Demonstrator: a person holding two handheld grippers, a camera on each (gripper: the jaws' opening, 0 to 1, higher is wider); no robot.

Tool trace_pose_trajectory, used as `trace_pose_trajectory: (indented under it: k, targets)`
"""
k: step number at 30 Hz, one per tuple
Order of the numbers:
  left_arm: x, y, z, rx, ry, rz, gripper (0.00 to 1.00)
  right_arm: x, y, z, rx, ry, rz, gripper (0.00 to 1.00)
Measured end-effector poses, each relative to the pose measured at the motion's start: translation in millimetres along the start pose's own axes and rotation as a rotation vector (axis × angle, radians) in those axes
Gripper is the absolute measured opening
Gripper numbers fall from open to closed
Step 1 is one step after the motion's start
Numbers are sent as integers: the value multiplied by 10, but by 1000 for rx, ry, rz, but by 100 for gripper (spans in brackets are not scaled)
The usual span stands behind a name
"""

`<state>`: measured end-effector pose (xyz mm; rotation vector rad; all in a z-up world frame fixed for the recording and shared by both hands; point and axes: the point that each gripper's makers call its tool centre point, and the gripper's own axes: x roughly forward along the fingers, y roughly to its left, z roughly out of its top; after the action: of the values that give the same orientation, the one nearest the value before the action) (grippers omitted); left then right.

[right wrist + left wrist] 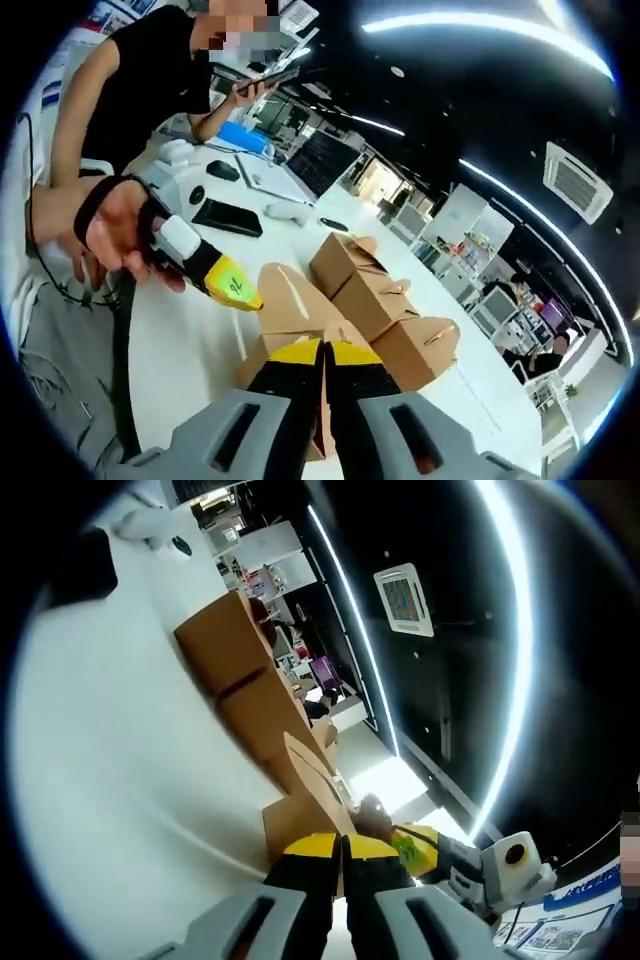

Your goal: Pick up one paper box from the group, open the paper box, and remove the item inside

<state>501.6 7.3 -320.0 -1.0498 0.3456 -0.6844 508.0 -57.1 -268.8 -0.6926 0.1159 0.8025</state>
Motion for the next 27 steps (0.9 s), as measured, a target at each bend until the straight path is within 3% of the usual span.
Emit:
trace_pose_trajectory:
  k: [6,27]
  targets:
    - [9,2,6,0,-1,1,4,-92,-140,51,120,-58,-9,3]
    - [15,0,-9,-1,1,-1,4,-245,-275,68,217,-122,-31,3]
